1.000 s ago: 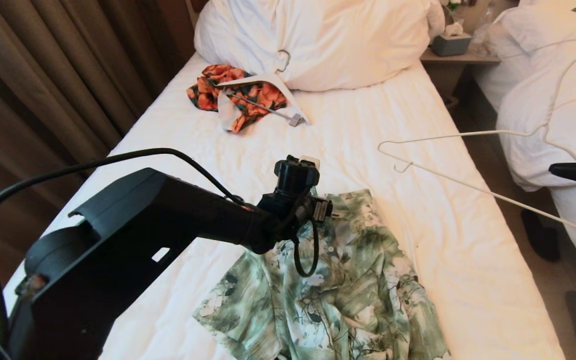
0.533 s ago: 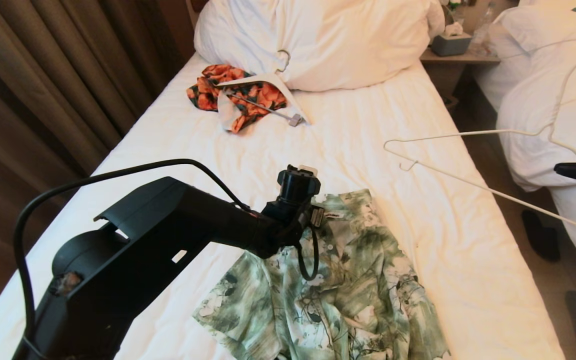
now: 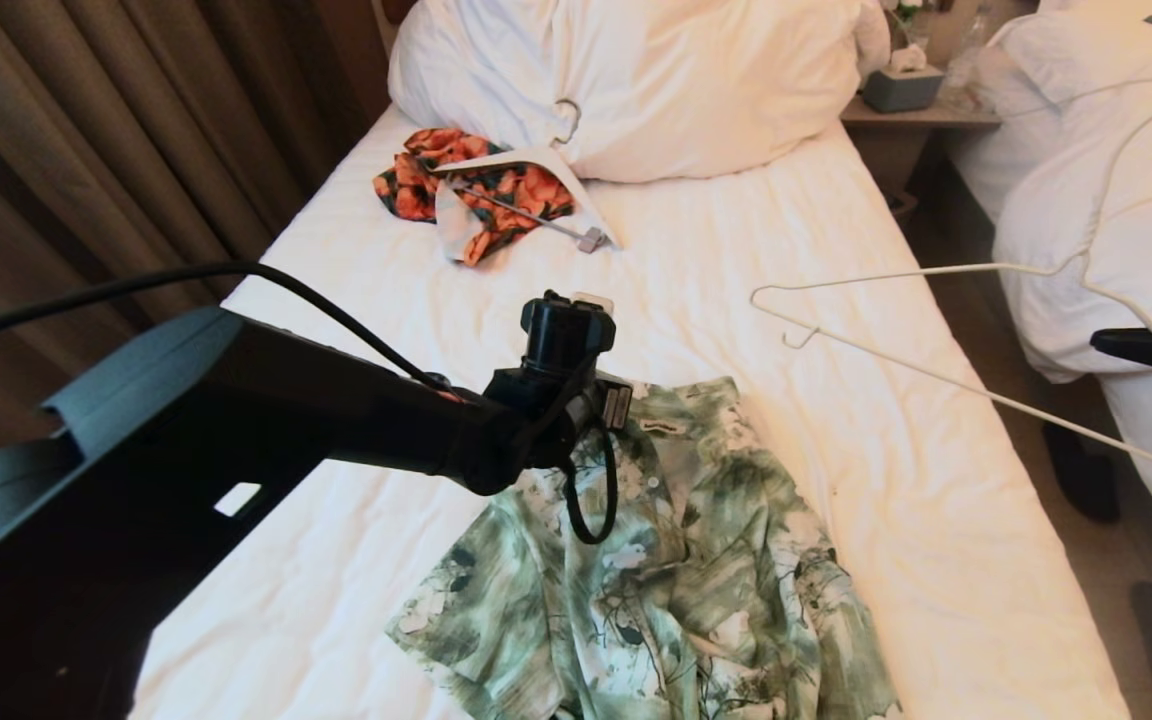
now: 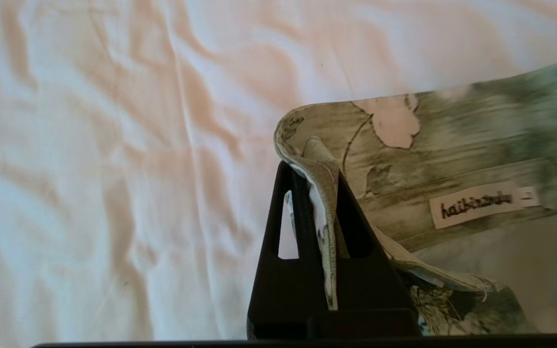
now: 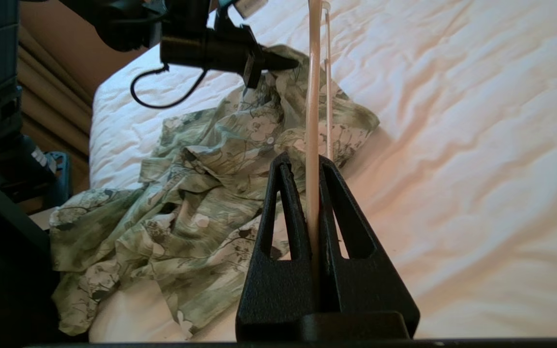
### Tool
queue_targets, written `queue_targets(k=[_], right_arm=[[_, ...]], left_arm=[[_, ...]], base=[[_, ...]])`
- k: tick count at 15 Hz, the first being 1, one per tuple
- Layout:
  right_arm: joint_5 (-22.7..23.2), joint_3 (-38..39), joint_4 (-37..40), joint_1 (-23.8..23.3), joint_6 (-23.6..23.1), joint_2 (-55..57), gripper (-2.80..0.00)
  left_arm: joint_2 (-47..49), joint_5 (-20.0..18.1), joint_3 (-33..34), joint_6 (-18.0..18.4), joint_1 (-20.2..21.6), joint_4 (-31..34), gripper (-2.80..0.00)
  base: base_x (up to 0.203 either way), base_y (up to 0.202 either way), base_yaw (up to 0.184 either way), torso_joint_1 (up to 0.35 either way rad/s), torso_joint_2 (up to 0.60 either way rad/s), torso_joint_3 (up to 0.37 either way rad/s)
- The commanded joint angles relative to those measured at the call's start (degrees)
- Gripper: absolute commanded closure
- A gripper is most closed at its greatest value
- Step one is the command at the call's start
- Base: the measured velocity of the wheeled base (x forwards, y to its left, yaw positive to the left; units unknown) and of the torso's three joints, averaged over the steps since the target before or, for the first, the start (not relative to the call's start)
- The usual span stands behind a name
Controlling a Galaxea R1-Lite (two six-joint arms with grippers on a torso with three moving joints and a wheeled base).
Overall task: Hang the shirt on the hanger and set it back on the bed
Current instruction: Lift the shirt and hanger, then hook one side of the shirt onto the hanger
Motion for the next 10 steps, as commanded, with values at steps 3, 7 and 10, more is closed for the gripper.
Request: queue_targets(k=[3, 7, 10], right_arm=[[0.48, 0.7, 0.21, 3.67, 0.26, 0.78, 0.0], [0.48, 0.66, 0.05, 8.8, 0.35, 2.5, 0.0], [0.48, 0.64, -0.13, 14.24, 0.28, 4.67, 0.0]], left_arm=[[-9.6, -0.02, 0.98, -1.61, -1.07, 5.61, 0.0], [-15.24, 0.02, -0.07, -2.22, -4.39, 10.04, 0.0], [-17.65, 0.04, -1.9, -2.08, -6.44, 12.73, 0.0]], base=[[0.0, 0.0, 0.0, 0.0, 0.0, 0.0], [0.0, 0.0, 0.0, 0.0, 0.0, 0.0], [0.0, 0.0, 0.0, 0.0, 0.0, 0.0]])
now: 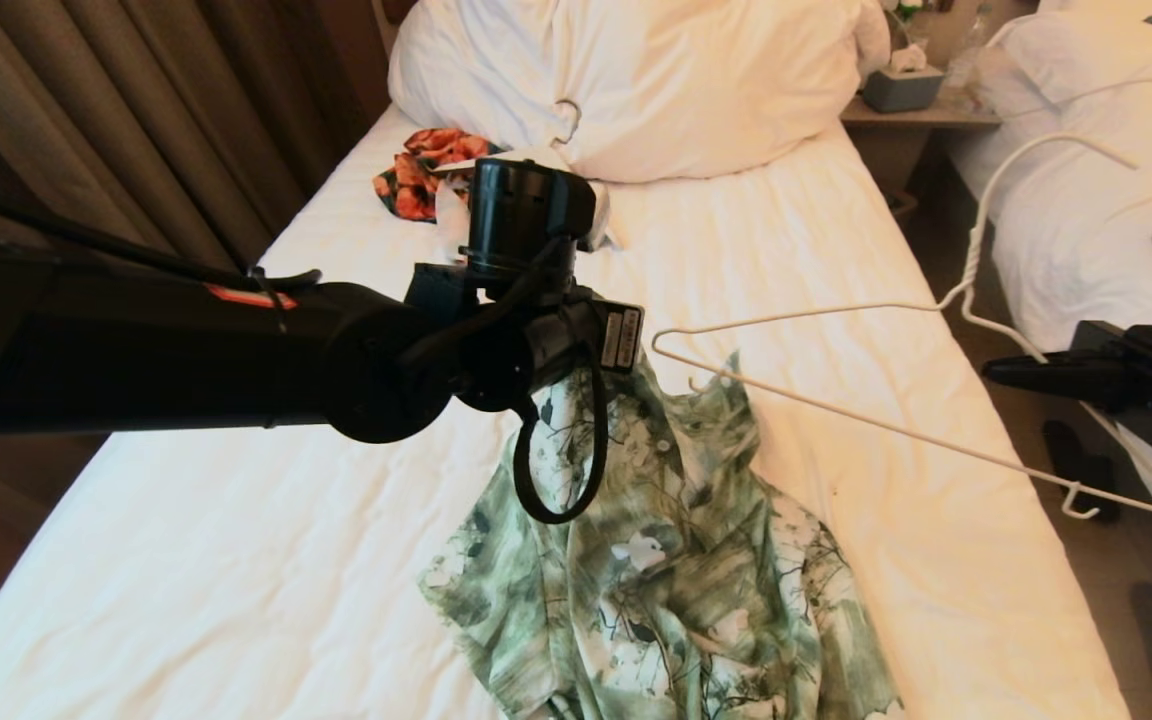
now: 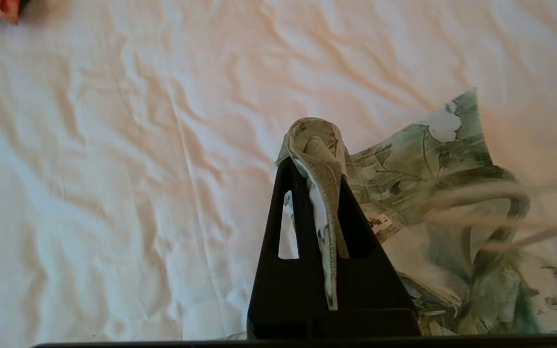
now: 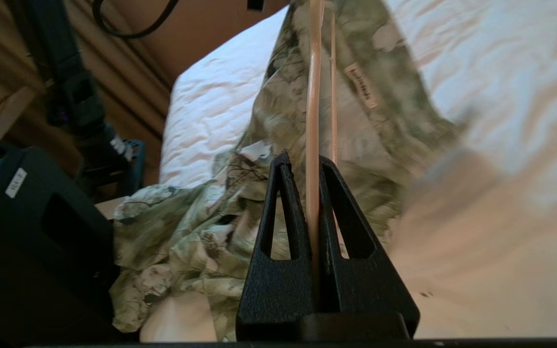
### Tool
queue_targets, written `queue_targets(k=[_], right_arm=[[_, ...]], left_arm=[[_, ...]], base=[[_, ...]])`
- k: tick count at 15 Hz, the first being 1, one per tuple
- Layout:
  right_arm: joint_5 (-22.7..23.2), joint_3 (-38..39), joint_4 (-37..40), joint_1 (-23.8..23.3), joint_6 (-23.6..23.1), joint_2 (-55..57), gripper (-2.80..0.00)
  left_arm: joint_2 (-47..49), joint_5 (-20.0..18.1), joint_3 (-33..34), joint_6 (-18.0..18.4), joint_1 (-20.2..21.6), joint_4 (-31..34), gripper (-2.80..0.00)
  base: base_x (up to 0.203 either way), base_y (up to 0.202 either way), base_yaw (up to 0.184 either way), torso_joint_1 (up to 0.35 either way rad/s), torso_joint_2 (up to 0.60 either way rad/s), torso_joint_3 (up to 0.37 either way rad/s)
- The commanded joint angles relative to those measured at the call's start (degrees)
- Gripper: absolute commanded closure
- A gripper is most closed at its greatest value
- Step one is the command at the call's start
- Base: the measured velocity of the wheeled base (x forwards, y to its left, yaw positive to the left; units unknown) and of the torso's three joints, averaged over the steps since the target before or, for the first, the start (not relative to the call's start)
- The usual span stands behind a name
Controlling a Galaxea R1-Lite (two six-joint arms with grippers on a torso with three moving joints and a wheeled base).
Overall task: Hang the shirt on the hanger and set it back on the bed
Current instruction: Hook one side of the shirt onto the hanger
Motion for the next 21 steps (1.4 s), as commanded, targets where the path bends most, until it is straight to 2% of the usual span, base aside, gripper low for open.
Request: queue_targets(k=[1, 5, 9, 13, 17, 21], right_arm=[[0.48, 0.03, 0.15, 2.64, -0.36, 1.62, 0.0], [0.48, -0.53, -0.74, 5.44, -0.36, 4.06, 0.0], [0.48, -2.01, -4.5, 5.49, -0.27, 5.73, 0.0], [0.48, -4.77, -4.68, 8.33, -0.27, 6.44, 0.0], [0.48, -8.22, -4.68, 10.52, -0.1, 7.53, 0.0], [0.48, -9.28, -4.68, 12.18, -0.1, 6.13, 0.0]], left_arm=[[-1.96, 0.21, -1.11, 0.18, -0.61, 0.46, 0.0], [-2.3, 0.13, -5.25, 0.24, -0.93, 5.14, 0.0], [-4.63, 0.22, -5.05, 0.32, -3.2, 9.5, 0.0], [-4.04, 0.37, -6.92, 0.54, -6.72, 10.07, 0.0], [-2.36, 0.48, -11.82, 0.67, -8.14, 13.16, 0.0], [-1.05, 0.3, -15.03, 1.64, -9.74, 13.17, 0.0]], base=[[0.0, 0.0, 0.0, 0.0, 0.0, 0.0], [0.0, 0.0, 0.0, 0.0, 0.0, 0.0], [0.0, 0.0, 0.0, 0.0, 0.0, 0.0], [0.0, 0.0, 0.0, 0.0, 0.0, 0.0], [0.0, 0.0, 0.0, 0.0, 0.0, 0.0], [0.0, 0.0, 0.0, 0.0, 0.0, 0.0]])
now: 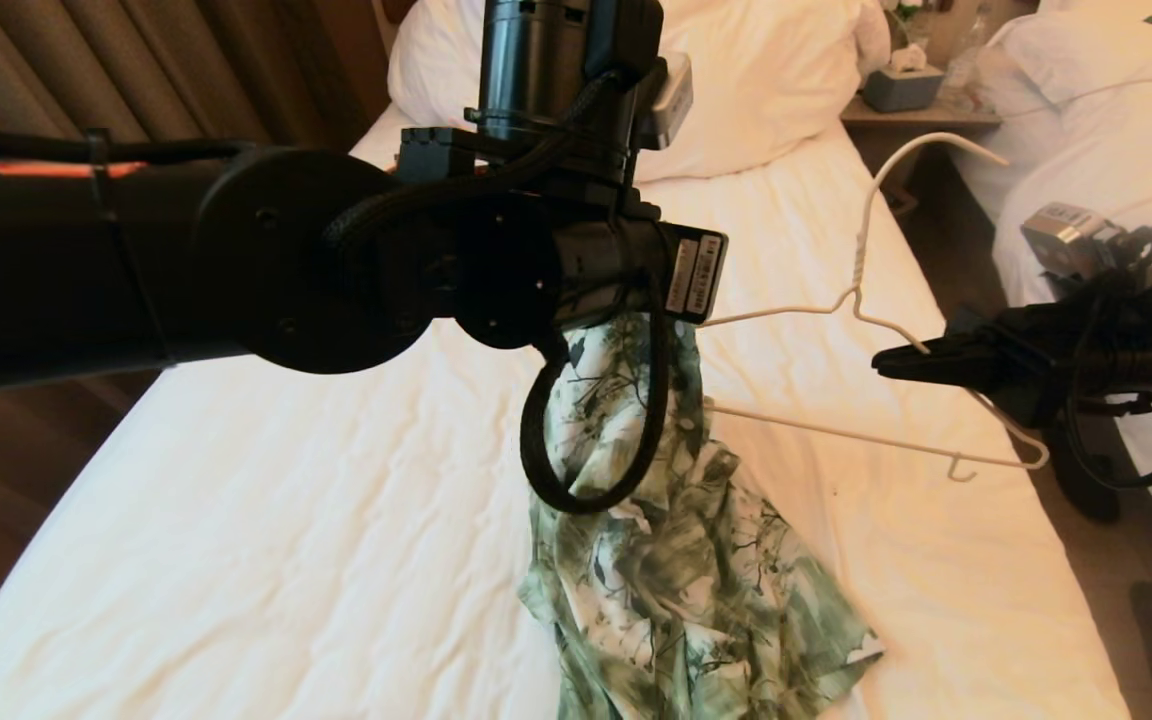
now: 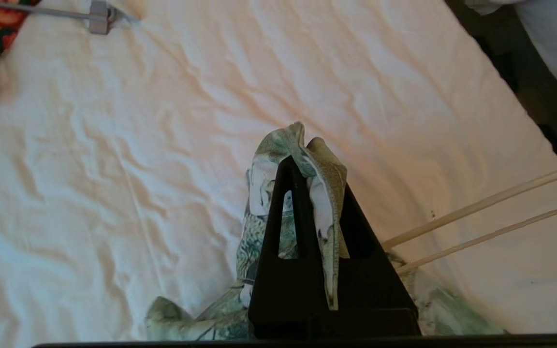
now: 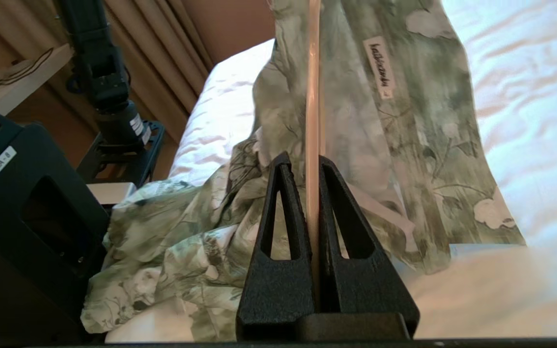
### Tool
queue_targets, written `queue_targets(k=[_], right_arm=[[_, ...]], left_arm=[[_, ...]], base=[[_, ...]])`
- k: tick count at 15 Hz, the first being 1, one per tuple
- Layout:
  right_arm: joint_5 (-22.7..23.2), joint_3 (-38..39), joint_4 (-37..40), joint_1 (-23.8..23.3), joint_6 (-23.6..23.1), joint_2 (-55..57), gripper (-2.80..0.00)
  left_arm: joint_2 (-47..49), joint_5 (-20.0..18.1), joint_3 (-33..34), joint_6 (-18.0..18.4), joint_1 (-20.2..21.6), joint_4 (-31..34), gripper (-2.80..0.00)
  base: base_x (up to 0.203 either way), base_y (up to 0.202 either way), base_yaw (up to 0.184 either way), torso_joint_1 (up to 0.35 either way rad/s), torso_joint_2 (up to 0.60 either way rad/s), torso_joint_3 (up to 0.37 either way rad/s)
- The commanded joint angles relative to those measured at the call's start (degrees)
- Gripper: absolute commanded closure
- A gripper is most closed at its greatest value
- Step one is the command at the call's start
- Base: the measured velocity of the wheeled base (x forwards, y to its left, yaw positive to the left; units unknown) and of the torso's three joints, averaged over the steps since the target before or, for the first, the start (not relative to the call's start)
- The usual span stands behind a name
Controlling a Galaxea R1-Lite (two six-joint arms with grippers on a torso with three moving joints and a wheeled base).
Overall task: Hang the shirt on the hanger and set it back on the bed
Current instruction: Hook one side of the shirt onto the hanger
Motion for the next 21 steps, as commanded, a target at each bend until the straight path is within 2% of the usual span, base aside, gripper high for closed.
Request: queue_targets(k=[1, 6, 9, 11, 13, 15, 17, 21], right_arm=[[0.48, -0.37, 0.16, 0.9, -0.31, -0.83, 0.0], [0.48, -3.02, 0.34, 1.12, -0.16, -0.28, 0.0], [0.48, -4.44, 0.69, 0.35, 0.57, 0.03, 0.0], [0.48, -3.4, 0.69, -0.2, 0.57, 0.29, 0.0], [0.48, -2.53, 0.6, -0.05, 0.57, 0.58, 0.0], [0.48, -3.08, 0.6, 0.75, 0.61, 1.35, 0.0], [0.48, -3.73, 0.6, 1.44, 0.65, 1.97, 0.0], [0.48, -4.63, 0.52, 2.25, 0.65, 3.31, 0.0]], left_arm=[[0.9, 0.09, -2.02, 0.25, -0.75, 0.0, 0.0], [1.92, 0.45, -5.8, 0.15, -7.09, -0.1, 0.0], [3.94, 1.46, -5.31, -2.25, -8.21, -0.1, 0.0], [4.83, 1.67, -4.15, -2.42, -8.73, -0.75, 0.0], [5.8, 1.72, -5.99, -2.11, -9.78, -0.95, 0.0], [7.71, 1.72, -11.16, -1.35, -11.44, -0.86, 0.0], [8.88, 1.7, -11.32, -0.12, -13.68, -0.95, 0.0], [10.26, 1.29, -11.31, 0.04, -15.88, -2.73, 0.0]], base=[[0.0, 0.0, 0.0, 0.0, 0.0, 0.0], [0.0, 0.0, 0.0, 0.0, 0.0, 0.0], [0.0, 0.0, 0.0, 0.0, 0.0, 0.0], [0.0, 0.0, 0.0, 0.0, 0.0, 0.0], [0.0, 0.0, 0.0, 0.0, 0.0, 0.0], [0.0, 0.0, 0.0, 0.0, 0.0, 0.0], [0.0, 0.0, 0.0, 0.0, 0.0, 0.0], [0.0, 0.0, 0.0, 0.0, 0.0, 0.0]])
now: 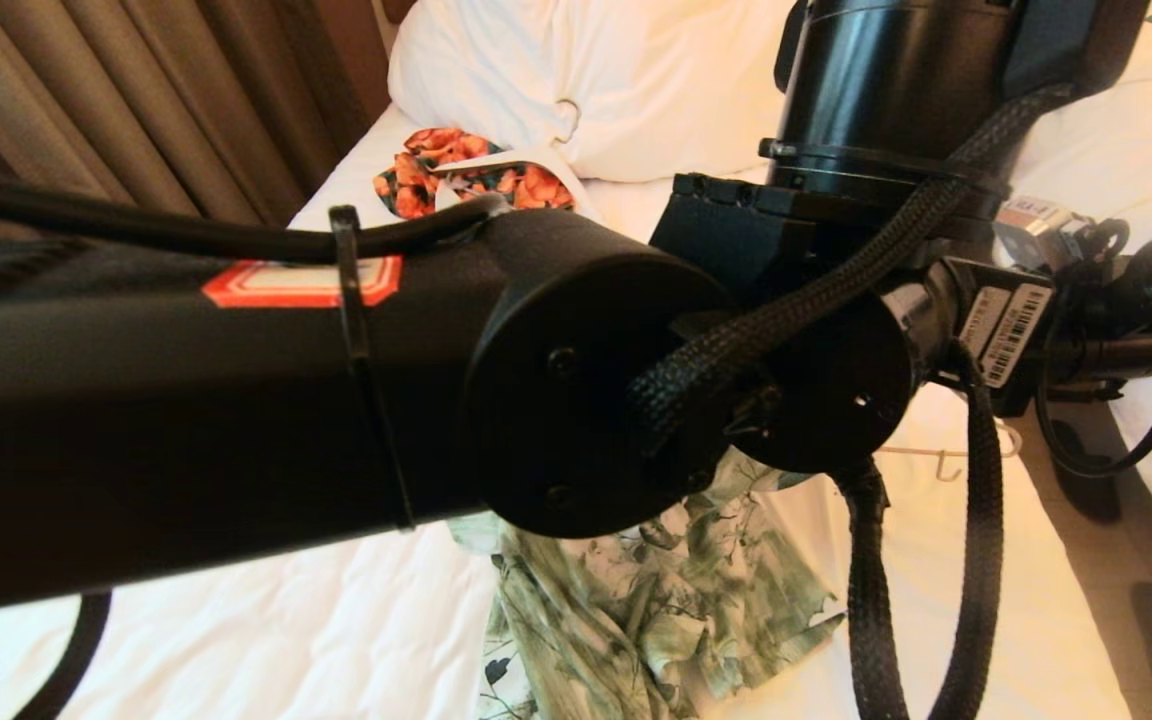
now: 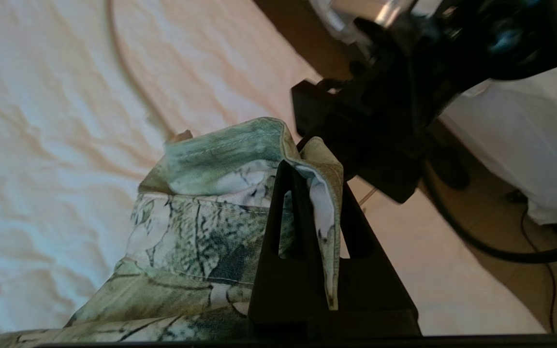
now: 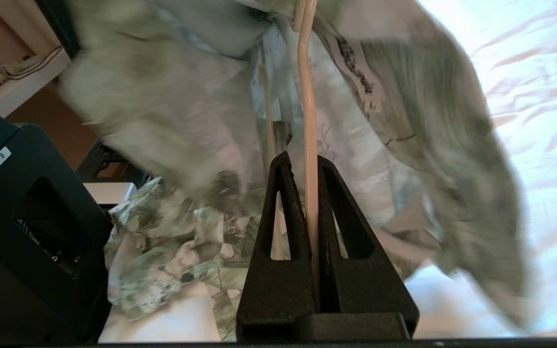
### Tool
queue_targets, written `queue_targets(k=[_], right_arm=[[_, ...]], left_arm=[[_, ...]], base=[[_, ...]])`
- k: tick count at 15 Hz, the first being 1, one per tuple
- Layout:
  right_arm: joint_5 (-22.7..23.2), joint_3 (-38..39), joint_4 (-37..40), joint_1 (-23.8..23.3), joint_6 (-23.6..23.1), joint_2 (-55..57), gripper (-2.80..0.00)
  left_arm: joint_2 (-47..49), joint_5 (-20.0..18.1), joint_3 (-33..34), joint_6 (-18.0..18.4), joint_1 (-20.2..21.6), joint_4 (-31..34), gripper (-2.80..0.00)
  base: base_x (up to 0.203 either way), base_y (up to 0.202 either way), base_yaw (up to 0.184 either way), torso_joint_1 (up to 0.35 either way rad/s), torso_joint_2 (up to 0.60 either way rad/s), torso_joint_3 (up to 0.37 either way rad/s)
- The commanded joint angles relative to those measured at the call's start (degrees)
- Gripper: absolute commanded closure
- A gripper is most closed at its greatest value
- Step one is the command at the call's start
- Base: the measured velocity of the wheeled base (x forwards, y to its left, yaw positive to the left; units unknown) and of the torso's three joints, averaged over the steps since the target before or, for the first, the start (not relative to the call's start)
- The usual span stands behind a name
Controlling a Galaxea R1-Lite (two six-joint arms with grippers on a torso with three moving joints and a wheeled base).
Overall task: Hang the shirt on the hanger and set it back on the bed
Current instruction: Hook one side of the shirt onto the hanger
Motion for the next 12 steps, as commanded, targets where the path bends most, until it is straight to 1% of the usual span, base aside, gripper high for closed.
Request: queue_targets(k=[1, 3, 5, 11, 12], right_arm=[[0.48, -0.13, 0.21, 0.58, -0.3, 0.58, 0.0], [0.48, 0.05, 0.19, 1.51, 0.05, 0.23, 0.0], [0.48, 0.22, 0.25, 1.99, 0.21, -0.29, 0.0], [0.48, 2.77, 0.25, 3.45, 0.32, -2.44, 0.0], [0.48, 3.17, 0.25, 3.5, 0.32, -2.8, 0.0]], left_arm=[[1.24, 0.08, -0.02, 0.5, -0.72, -2.53, 0.0], [2.39, -0.01, -0.02, 4.71, -1.08, -8.03, 0.0], [2.39, -0.25, 0.07, 6.72, -1.1, -9.25, 0.0], [2.3, -0.69, 0.24, 7.68, -1.8, -9.28, 0.0], [2.39, -0.65, 0.24, 8.55, -1.88, -9.28, 0.0]], base=[[0.0, 0.0, 0.0, 0.0, 0.0, 0.0], [0.0, 0.0, 0.0, 0.0, 0.0, 0.0], [0.0, 0.0, 0.0, 0.0, 0.0, 0.0], [0.0, 0.0, 0.0, 0.0, 0.0, 0.0], [0.0, 0.0, 0.0, 0.0, 0.0, 0.0]])
